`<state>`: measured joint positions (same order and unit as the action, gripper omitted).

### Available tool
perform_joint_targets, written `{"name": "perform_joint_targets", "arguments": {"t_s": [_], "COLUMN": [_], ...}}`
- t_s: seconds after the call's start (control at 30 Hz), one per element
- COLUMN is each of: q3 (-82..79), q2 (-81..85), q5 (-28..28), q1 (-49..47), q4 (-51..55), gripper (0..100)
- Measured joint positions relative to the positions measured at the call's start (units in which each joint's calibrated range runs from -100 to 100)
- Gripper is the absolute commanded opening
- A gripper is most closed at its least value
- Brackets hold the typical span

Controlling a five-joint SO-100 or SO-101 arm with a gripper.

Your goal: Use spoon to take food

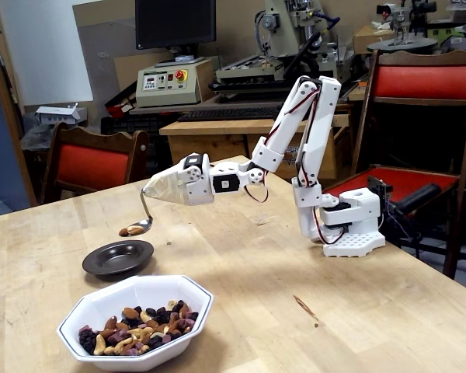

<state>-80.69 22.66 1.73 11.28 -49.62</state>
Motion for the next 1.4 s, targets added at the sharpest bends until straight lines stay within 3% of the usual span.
{"name": "perform_joint_targets", "arguments": {"t_s": [1.4], "q3": [3.86], "q2": [-10.21], "q5": [0.00], "q1": [-4.91], "q4": [0.00], "gripper": [4]}}
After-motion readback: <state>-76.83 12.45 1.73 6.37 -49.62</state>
